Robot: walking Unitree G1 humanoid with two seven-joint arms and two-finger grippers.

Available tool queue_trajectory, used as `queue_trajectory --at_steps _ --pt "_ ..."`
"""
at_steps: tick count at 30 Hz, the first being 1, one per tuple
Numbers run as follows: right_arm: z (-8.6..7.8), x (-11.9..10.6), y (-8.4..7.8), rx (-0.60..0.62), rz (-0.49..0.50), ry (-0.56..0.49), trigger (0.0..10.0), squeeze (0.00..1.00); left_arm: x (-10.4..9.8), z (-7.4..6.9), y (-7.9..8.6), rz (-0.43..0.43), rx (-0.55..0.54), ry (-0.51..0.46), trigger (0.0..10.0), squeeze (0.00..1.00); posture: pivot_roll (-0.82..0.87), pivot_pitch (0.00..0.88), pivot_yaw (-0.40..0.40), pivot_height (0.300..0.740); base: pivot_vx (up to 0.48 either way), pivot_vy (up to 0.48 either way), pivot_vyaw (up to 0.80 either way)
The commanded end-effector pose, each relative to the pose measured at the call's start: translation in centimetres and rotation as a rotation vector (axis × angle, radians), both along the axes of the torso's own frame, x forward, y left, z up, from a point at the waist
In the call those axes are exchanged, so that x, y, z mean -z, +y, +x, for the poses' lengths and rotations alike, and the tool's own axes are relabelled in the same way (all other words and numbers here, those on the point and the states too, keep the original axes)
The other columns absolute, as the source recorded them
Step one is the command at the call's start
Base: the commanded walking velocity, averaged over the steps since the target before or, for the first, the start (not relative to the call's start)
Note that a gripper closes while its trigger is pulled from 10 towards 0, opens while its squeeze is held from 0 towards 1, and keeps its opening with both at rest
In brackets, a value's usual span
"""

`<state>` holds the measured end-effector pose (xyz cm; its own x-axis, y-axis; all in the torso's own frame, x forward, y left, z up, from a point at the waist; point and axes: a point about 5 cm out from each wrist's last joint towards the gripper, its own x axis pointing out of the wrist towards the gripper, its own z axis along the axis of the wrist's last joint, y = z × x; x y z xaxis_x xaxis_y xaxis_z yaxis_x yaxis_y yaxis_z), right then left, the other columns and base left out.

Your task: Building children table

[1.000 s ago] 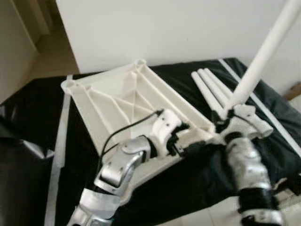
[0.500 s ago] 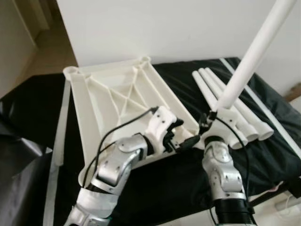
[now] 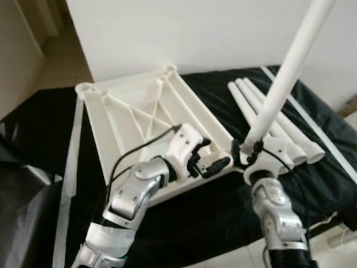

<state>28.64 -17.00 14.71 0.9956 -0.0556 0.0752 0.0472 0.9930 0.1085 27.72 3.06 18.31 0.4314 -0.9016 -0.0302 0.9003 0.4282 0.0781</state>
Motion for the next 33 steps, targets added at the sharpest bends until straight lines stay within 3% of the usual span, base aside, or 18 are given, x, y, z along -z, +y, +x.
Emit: queue_trajectory --at_steps 1,9,13,20,27,28,29,30,32,33 --pt "0.2 0.0 -0.3 -0.07 -0.002 -0.005 10.0 0.0 -0.1 0.1 -0.3 0.01 0.006 -0.011 10.0 0.0 -0.08 0.022 -0.006 0.74 0.0 0.0 0.0" --pt "0.9 -0.2 -2.1 -0.183 -0.09 -0.009 10.0 0.0 0.3 -0.1 -0.7 0.035 0.006 -0.019 10.0 0.0 -0.09 0.024 -0.005 0.74 0.0 0.0 0.0" --pt "1.9 -0.3 -3.4 -0.351 -0.202 0.007 10.0 0.0 0.6 0.2 -1.1 0.05 -0.019 -0.005 10.0 0.0 -0.09 0.022 0.002 0.74 0.0 0.0 0.0" --pt "3.2 -0.6 -3.4 -0.539 -0.3 0.019 10.0 0.0 1.4 0.0 -1.5 0.101 -0.002 -0.003 10.0 0.0 -0.08 0.019 0.002 0.74 0.0 0.0 0.0" --pt "3.7 -0.3 -3.3 -0.587 -0.33 0.048 10.0 0.0 1.5 0.1 -1.5 0.11 -0.013 -0.017 10.0 0.0 -0.07 0.019 0.002 0.74 0.0 0.0 0.0" --pt "3.8 -0.2 -3.4 -0.599 -0.343 0.051 7.3 0.0 1.5 0.1 -1.5 0.109 -0.014 -0.018 10.0 0.0 -0.07 0.019 0.001 0.74 0.0 0.0 0.0" --pt "3.8 -0.2 -3.4 -0.599 -0.343 0.051 7.3 0.0 1.5 0.1 -1.5 0.109 -0.014 -0.018 10.0 0.0 -0.07 0.019 0.001 0.74 0.0 0.0 0.0" --pt "3.9 -0.2 -3.4 -0.607 -0.349 0.054 4.5 0.0 1.5 0.1 -1.5 0.11 -0.015 -0.02 10.0 0.0 -0.07 0.019 0.001 0.74 0.0 0.0 0.0" --pt "3.9 -0.2 -3.4 -0.607 -0.349 0.054 4.5 0.0 1.5 0.1 -1.5 0.11 -0.015 -0.02 10.0 0.0 -0.07 0.019 0.001 0.74 0.0 0.0 0.0" --pt "4.1 0.2 -4.0 -0.624 -0.359 0.078 0.0 0.0 1.5 0.1 -1.5 0.109 -0.017 -0.021 10.0 0.0 -0.07 0.018 0.001 0.74 0.0 0.0 0.0"
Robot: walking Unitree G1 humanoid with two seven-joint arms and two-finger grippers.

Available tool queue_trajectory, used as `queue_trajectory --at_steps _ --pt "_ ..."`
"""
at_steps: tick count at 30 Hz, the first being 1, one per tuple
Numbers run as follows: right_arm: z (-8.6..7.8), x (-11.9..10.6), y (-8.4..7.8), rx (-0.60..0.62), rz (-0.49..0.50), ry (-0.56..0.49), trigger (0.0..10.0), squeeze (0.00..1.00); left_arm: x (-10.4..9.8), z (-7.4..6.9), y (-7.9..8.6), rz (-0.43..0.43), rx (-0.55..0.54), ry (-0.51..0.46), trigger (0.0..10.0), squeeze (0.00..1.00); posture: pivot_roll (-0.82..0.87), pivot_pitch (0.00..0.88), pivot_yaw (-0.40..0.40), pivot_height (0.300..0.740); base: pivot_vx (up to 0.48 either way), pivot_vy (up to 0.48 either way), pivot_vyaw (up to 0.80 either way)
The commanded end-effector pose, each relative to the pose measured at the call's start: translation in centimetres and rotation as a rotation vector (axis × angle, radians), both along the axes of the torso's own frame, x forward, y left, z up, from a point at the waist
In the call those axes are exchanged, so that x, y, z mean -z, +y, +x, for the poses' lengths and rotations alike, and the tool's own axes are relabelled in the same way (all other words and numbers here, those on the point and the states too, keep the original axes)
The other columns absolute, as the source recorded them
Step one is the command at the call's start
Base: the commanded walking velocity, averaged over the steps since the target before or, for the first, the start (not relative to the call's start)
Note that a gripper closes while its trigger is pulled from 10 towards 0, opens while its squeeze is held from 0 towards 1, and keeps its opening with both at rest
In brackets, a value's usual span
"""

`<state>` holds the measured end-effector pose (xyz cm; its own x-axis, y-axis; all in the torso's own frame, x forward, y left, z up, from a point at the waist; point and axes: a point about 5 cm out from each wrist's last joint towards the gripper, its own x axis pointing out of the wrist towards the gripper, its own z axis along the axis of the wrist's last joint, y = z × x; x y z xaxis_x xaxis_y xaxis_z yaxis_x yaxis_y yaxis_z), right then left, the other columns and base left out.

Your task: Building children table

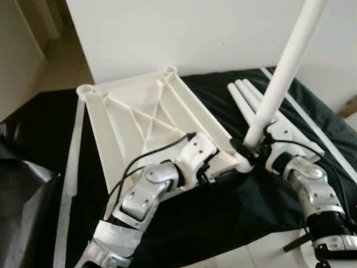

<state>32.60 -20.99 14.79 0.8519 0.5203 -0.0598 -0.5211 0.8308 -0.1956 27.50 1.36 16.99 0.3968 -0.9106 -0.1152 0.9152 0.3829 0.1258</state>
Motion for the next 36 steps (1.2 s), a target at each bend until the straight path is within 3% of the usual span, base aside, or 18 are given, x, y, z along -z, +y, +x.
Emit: queue_trajectory --at_steps 1,11,12,18,20,26,28,30,32,36 --pt "0.2 0.4 -0.1 -0.028 -0.032 0.025 0.0 0.0 0.2 0.3 0.1 0.011 -0.055 -0.015 10.0 0.0 -0.07 0.018 0.001 0.74 0.0 0.0 0.0" --pt "-0.3 1.5 -1.0 -0.012 0.001 0.088 0.0 0.0 0.1 0.2 0.2 0.002 -0.056 -0.013 10.0 0.0 -0.08 0.021 -0.001 0.74 0.0 0.0 0.0" --pt "-0.5 1.9 -1.1 0.026 0.025 0.102 10.0 0.0 0.0 0.4 0.3 -0.006 -0.063 -0.011 10.0 0.0 -0.08 0.018 -0.001 0.74 0.0 0.0 0.0" --pt "-0.7 2.2 -1.1 0.08 0.035 0.113 10.0 0.0 -0.1 0.5 0.4 -0.011 -0.07 -0.008 10.0 0.0 -0.08 0.017 -0.002 0.74 0.0 0.0 0.0" --pt "-0.5 2.7 -1.2 0.202 0.023 0.131 10.0 0.0 0.0 0.7 0.6 -0.013 -0.078 -0.005 10.0 0.0 -0.08 0.015 -0.008 0.74 0.0 0.0 0.0" --pt "-0.5 3.2 -1.2 0.308 0.036 0.158 10.0 0.0 0.1 0.7 0.6 -0.011 -0.082 -0.006 10.0 0.0 -0.08 0.012 -0.012 0.74 0.0 0.0 0.0" --pt "-0.9 3.3 -0.6 0.424 0.074 0.169 10.0 0.0 0.1 0.6 0.5 -0.014 -0.084 -0.004 10.0 0.0 -0.08 0.01 -0.018 0.74 0.0 0.0 0.0" --pt "-0.9 3.3 -0.6 0.424 0.074 0.169 10.0 0.0 0.1 0.6 0.5 -0.014 -0.084 -0.004 10.0 0.0 -0.08 0.01 -0.018 0.74 0.0 0.0 0.0" --pt "-1.7 3.6 1.0 0.567 0.145 0.171 10.0 0.0 0.0 0.5 0.5 -0.019 -0.086 -0.001 10.0 0.0 -0.08 0.007 -0.024 0.74 0.0 0.0 0.0" --pt "-2.3 3.6 2.8 0.703 0.235 0.153 10.0 0.0 0.0 0.5 0.6 -0.024 -0.088 0.0 10.0 0.0 -0.08 0.006 -0.029 0.74 0.0 0.0 0.0"
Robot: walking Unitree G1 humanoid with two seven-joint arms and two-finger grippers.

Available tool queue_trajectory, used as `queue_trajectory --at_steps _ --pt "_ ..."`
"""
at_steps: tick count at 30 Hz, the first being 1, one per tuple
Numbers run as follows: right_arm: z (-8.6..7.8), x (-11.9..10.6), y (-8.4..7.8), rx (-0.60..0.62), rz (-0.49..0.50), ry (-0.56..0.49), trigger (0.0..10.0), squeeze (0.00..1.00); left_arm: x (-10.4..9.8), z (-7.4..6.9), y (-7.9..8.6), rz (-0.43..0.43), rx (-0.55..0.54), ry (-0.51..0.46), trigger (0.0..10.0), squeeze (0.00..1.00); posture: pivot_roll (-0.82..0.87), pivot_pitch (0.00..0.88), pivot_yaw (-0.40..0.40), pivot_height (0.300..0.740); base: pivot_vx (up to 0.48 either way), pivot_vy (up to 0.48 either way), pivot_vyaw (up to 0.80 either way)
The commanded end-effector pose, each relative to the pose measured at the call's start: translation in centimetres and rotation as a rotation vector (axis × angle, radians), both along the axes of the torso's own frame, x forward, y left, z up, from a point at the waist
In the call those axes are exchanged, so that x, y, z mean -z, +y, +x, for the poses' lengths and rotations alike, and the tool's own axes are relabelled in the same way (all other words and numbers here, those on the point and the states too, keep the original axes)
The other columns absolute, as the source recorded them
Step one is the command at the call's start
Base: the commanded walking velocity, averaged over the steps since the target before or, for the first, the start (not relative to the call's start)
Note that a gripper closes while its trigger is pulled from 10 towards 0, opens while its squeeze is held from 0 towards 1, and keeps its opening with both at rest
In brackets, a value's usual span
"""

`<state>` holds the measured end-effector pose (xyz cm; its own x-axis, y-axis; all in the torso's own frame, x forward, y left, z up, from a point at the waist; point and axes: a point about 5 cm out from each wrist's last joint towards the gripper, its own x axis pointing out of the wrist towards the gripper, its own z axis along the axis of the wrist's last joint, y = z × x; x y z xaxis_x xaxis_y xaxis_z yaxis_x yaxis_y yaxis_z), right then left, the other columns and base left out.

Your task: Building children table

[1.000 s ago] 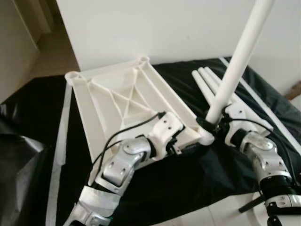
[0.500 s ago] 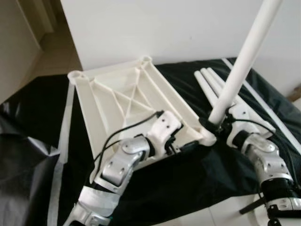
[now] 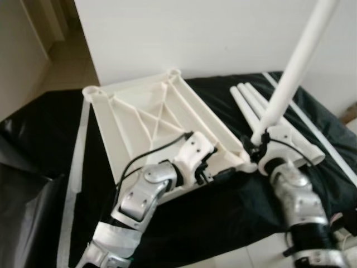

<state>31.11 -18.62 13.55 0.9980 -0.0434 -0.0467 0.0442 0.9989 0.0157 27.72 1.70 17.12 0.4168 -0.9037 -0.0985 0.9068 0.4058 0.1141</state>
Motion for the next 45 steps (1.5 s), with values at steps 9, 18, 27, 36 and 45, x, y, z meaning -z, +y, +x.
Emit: queue_trajectory --at_steps 9,18,27,36,45 --pt "-1.2 1.8 5.9 0.1 0.209 0.061 10.0 0.0 -0.2 0.4 0.5 -0.028 -0.082 -0.003 10.0 0.0 -0.07 0.0 -0.028 0.74 0.0 0.0 0.0" --pt "-1.4 0.6 5.3 0.118 0.16 0.012 10.0 0.0 -0.3 0.6 0.7 -0.026 -0.09 -0.007 10.0 0.0 -0.07 0.0 -0.027 0.74 0.0 0.0 0.0" --pt "-1.6 -0.3 4.6 0.002 0.141 -0.068 10.0 1.0 -0.3 0.6 0.8 -0.014 -0.099 -0.034 10.0 0.0 -0.05 0.0 -0.033 0.74 0.0 0.0 0.0" --pt "-1.9 -0.8 3.1 -0.066 0.129 -0.116 10.0 0.73 -0.2 0.6 1.5 0.009 -0.079 -0.112 10.0 0.0 -0.06 0.004 -0.024 0.74 0.0 0.0 0.0" --pt "-2.8 -0.1 0.1 -0.142 0.034 -0.128 10.0 0.0 0.4 0.4 1.9 0.026 -0.066 -0.091 10.0 0.0 -0.06 0.011 -0.004 0.74 0.0 0.0 0.0"
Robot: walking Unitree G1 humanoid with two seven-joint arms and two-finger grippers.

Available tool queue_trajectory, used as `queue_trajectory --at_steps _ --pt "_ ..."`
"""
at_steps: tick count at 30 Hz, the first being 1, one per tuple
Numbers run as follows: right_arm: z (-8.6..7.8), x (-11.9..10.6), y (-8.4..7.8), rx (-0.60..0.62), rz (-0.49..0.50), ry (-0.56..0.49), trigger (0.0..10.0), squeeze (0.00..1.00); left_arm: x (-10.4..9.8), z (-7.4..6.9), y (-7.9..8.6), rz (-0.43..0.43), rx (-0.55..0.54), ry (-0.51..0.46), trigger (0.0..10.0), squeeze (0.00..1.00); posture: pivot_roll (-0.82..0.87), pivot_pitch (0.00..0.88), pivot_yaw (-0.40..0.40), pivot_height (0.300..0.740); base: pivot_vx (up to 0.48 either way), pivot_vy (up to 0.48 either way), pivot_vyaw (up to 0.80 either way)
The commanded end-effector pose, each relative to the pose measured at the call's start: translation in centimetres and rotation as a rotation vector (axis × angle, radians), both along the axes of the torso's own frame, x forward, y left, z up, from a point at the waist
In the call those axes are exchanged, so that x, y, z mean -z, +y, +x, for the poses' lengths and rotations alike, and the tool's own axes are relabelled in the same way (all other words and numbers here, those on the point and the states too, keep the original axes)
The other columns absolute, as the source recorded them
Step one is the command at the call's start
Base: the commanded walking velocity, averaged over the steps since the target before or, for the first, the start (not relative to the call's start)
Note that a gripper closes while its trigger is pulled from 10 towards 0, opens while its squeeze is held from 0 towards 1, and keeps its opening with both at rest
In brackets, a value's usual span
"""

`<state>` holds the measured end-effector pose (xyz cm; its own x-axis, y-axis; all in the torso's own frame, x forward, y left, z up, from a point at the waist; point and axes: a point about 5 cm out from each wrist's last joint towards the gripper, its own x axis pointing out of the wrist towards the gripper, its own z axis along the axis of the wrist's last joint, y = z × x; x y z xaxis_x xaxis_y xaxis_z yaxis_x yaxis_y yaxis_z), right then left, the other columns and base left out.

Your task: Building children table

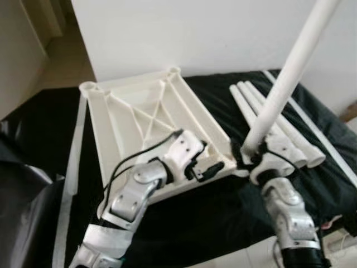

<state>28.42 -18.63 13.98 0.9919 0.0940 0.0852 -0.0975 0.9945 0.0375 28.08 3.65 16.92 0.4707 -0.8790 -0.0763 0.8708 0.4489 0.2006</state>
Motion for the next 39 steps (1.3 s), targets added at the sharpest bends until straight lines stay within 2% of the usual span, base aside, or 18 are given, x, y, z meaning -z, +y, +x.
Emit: queue_trajectory --at_steps 1,4,8,9,12,14,16,22,28,29,30,31,32,39 --pt "-0.1 0.3 -0.3 -0.017 -0.008 0.002 10.0 0.0 0.2 0.0 0.0 0.013 -0.012 0.002 10.0 0.0 -0.06 0.011 -0.002 0.74 0.0 0.0 0.0" --pt "-0.1 0.5 -1.4 -0.066 -0.06 0.011 10.0 0.0 0.4 0.1 0.1 0.033 -0.015 0.02 10.0 0.0 -0.06 0.012 -0.001 0.74 0.0 0.0 0.0" --pt "-0.1 0.4 -1.8 -0.101 -0.105 0.004 10.0 0.0 0.7 0.3 0.3 0.032 -0.033 0.054 10.0 0.0 -0.05 0.012 0.0 0.74 0.0 0.0 0.0" --pt "0.1 0.3 -2.1 -0.168 -0.143 0.002 10.0 0.0 1.2 0.3 0.3 0.041 -0.053 0.09 10.0 0.0 -0.06 0.014 0.001 0.74 0.0 0.0 0.0" --pt "0.3 0.2 -2.4 -0.219 -0.168 -0.004 10.0 0.0 1.6 0.3 0.2 0.055 -0.062 0.099 10.0 0.0 -0.06 0.014 0.001 0.74 0.0 0.0 0.0" --pt "0.6 0.2 -2.4 -0.239 -0.194 -0.005 10.0 0.0 1.8 0.2 0.2 0.061 -0.05 0.086 10.0 0.0 -0.06 0.016 0.004 0.74 0.0 0.0 0.0" --pt "1.7 -0.2 -2.5 -0.293 -0.273 -0.013 10.0 0.0 2.4 0.3 0.0 0.118 -0.068 -0.001 10.0 0.0 -0.06 0.019 0.003 0.74 0.0 0.0 0.0" --pt "2.9 -0.6 -1.9 -0.37 -0.329 -0.018 10.0 0.0 2.7 0.1 -0.3 0.148 -0.051 -0.016 10.0 0.0 -0.06 0.02 0.001 0.74 0.0 0.0 0.0" --pt "3.9 -0.7 -1.9 -0.426 -0.363 -0.006 9.8 0.0 2.5 0.2 -0.3 0.151 -0.083 -0.047 10.0 0.0 -0.05 0.018 -0.015 0.74 0.0 0.0 0.0" --pt "4.0 -0.6 -1.9 -0.434 -0.364 -0.002 4.7 0.0 2.4 0.2 -0.3 0.148 -0.091 -0.054 10.0 0.0 -0.05 0.018 -0.015 0.74 0.0 0.0 0.0" --pt "4.0 -0.6 -1.9 -0.434 -0.364 -0.002 4.7 0.0 2.4 0.2 -0.3 0.148 -0.091 -0.054 10.0 0.0 -0.05 0.018 -0.015 0.74 0.0 0.0 0.0" --pt "4.0 -0.4 -2.0 -0.441 -0.365 0.009 1.3 0.0 2.4 0.3 -0.3 0.143 -0.098 -0.061 10.0 0.0 -0.04 0.018 -0.02 0.74 0.0 0.0 0.0" --pt "3.9 0.2 -2.2 -0.448 -0.363 0.031 0.0 0.0 2.4 0.3 -0.3 0.139 -0.104 -0.075 10.0 0.0 -0.04 0.019 -0.025 0.74 0.0 0.0 0.0" --pt "3.1 1.6 -2.7 -0.42 -0.314 0.076 0.0 0.0 2.4 0.2 0.0 0.132 -0.133 -0.092 10.0 0.0 -0.03 0.016 -0.036 0.74 0.0 0.0 0.0"
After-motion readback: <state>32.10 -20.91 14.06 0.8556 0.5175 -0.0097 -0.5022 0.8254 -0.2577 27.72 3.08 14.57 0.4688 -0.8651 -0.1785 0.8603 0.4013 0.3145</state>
